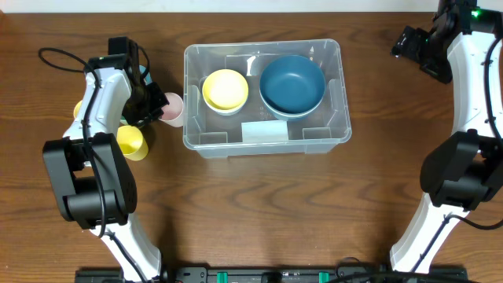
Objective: Pack container
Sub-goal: 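Lift the pink cup with the left gripper toward the bin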
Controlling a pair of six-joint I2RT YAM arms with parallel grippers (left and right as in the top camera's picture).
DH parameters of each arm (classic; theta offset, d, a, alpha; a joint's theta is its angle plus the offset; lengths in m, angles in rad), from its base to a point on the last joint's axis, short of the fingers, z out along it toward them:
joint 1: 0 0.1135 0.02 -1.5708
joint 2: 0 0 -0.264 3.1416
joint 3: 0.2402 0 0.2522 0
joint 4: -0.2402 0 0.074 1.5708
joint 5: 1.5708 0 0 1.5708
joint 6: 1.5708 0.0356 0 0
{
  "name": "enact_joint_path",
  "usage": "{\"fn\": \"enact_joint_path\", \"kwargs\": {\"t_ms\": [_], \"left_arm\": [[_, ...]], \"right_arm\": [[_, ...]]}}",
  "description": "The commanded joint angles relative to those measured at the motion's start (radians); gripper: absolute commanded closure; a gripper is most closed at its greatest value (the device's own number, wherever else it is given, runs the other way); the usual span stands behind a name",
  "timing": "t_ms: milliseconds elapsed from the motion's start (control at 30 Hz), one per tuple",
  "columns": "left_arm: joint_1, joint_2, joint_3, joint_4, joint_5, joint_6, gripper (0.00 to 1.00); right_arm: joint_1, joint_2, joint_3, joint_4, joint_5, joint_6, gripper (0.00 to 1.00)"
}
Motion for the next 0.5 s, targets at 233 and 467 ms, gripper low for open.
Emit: {"fn": "enact_joint_path", "kwargs": {"t_ms": [233,467], "left_arm": [[0.006,-0.132,0.006,-0.027,-0.151,-0.043,0.94],[0.024,-0.237,0.006,-0.047,-0.163,-0.043,0.94]], "right_arm": [[0.007,-0.003,0.005,0.000,-0.003,0.012,0.01],[0.007,-0.003,0.005,0.001,-0.003,0.012,0.01]]}}
